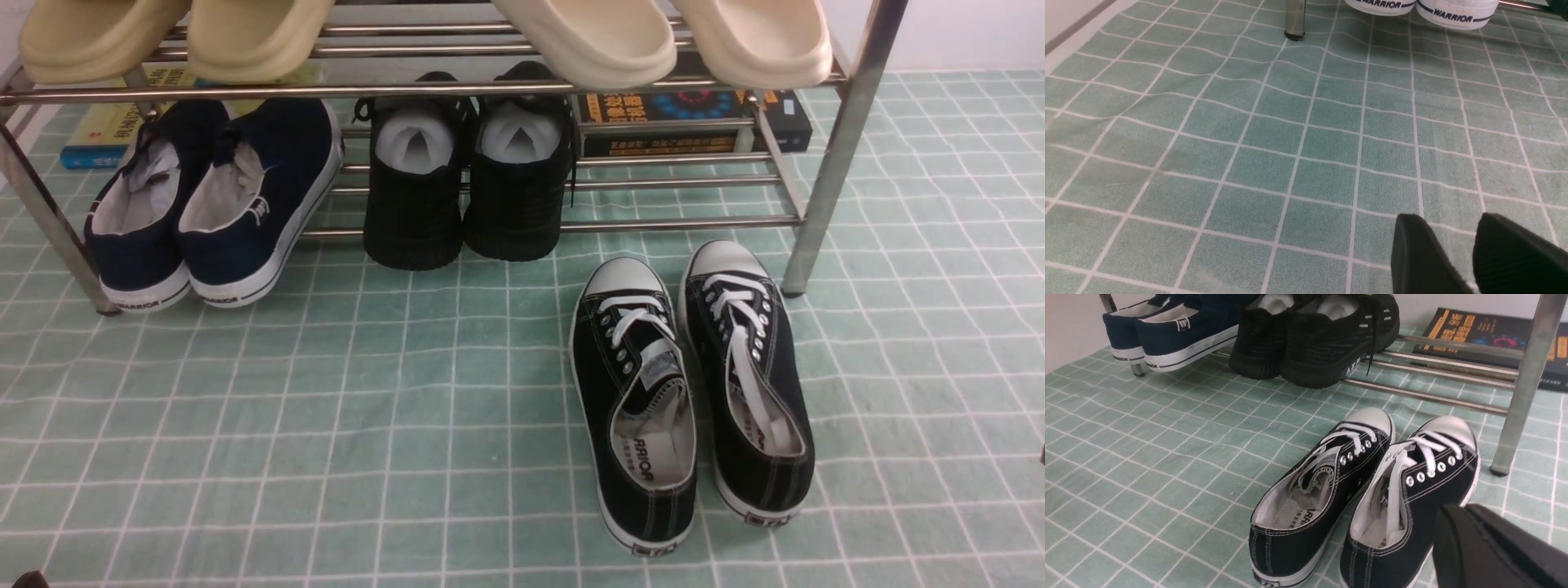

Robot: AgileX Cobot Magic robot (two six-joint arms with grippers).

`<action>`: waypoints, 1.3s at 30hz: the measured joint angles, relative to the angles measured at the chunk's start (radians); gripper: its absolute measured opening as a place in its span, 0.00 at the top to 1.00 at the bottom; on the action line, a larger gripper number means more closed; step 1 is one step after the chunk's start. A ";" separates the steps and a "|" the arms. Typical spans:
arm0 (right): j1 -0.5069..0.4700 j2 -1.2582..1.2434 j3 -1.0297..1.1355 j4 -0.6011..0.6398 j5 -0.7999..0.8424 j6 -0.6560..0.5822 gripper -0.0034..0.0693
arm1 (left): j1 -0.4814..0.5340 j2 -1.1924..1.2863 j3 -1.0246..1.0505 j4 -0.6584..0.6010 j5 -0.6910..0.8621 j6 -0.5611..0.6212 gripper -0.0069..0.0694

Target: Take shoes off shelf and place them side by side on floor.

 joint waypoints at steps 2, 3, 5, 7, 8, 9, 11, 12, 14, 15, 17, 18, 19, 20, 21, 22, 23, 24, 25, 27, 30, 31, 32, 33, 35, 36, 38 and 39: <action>-0.054 -0.043 0.021 -0.025 -0.002 0.000 0.94 | 0.000 0.000 0.000 0.002 0.000 0.000 0.59; -0.060 -0.052 0.029 -0.027 -0.002 0.000 0.94 | 0.000 0.000 0.000 0.003 0.000 0.000 0.59; -0.159 -0.123 0.098 -0.035 -0.006 0.000 0.94 | 0.000 0.000 0.000 0.005 0.000 0.000 0.59; -0.227 -0.177 0.159 -0.052 -0.003 0.000 0.94 | 0.000 0.000 0.000 0.005 0.000 0.000 0.59; -0.262 -0.206 0.193 -0.061 0.000 0.000 0.93 | 0.000 0.000 0.000 0.005 0.000 0.000 0.59; -0.287 -0.228 0.219 -0.067 0.008 0.000 0.93 | 0.000 0.000 0.000 0.005 0.000 0.000 0.59; -0.321 -0.259 0.256 -0.075 0.017 0.000 0.93 | 0.000 0.000 0.000 0.005 0.000 0.000 0.59; -0.364 -0.298 0.304 -0.078 0.034 0.000 0.93 | 0.000 0.000 0.000 0.005 0.000 0.000 0.59; -0.388 -0.319 0.343 -0.081 0.046 0.000 0.92 | 0.000 0.000 0.000 0.007 0.000 0.000 0.59; -0.397 -0.324 0.361 -0.082 0.053 0.000 0.92 | 0.000 0.000 0.000 0.007 0.000 0.000 0.59; -0.408 -0.324 0.371 -0.089 0.046 0.006 0.92 | 0.000 0.000 0.000 0.011 0.000 0.000 0.59; -0.409 -0.324 0.371 -0.096 0.047 0.013 0.92 | 0.000 0.000 0.000 0.012 0.000 0.000 0.59; -0.409 -0.324 0.371 -0.108 0.049 0.025 0.92 | 0.000 0.000 0.000 0.013 0.001 0.000 0.59; -0.409 -0.324 0.371 -0.110 0.049 0.029 0.92 | 0.000 0.000 0.000 0.013 0.001 0.000 0.59; -0.409 -0.324 0.371 -0.133 0.054 0.056 0.92 | 0.000 0.000 0.000 0.014 0.001 0.000 0.59; -0.409 -0.324 0.371 -0.136 0.054 0.060 0.92 | 0.000 0.000 0.000 0.014 0.001 0.000 0.59; -0.409 -0.324 0.371 -0.164 0.054 0.092 0.92 | 0.000 0.000 0.000 0.014 0.001 0.000 0.59; -0.409 -0.324 0.371 -0.175 0.054 0.104 0.92 | 0.000 0.000 0.000 0.014 0.001 0.000 0.59; -0.409 -0.324 0.371 -0.182 0.054 0.111 0.92 | 0.000 0.000 0.000 0.015 0.001 0.000 0.59; -0.409 -0.324 0.371 -0.186 0.054 0.114 0.92 | 0.000 0.000 0.000 0.015 0.001 0.000 0.59; -0.409 -0.324 0.371 -0.189 0.054 0.122 0.91 | 0.000 0.000 0.000 0.015 0.001 0.000 0.59; -0.409 -0.324 0.371 -0.189 0.054 0.122 0.91 | 0.000 0.000 0.000 0.016 0.001 0.000 0.59; -0.409 -0.324 0.371 -0.189 0.054 0.122 0.91 | 0.000 0.000 0.000 0.016 0.001 0.000 0.59; -0.409 -0.325 0.371 -0.189 0.054 0.122 0.90 | 0.000 0.000 0.000 0.016 0.001 0.000 0.59; -0.409 -0.325 0.371 -0.189 0.054 0.122 0.90 | 0.000 0.000 0.000 0.017 0.001 0.000 0.59; -0.409 -0.325 0.371 -0.189 0.054 0.122 0.90 | 0.000 0.000 0.000 0.017 0.001 0.000 0.59; -0.409 -0.325 0.371 -0.189 0.054 0.122 0.90 | 0.000 0.000 0.000 0.017 0.001 0.000 0.59; -0.409 -0.325 0.371 -0.189 0.054 0.122 0.89 | 0.000 0.000 0.000 0.017 0.001 0.000 0.59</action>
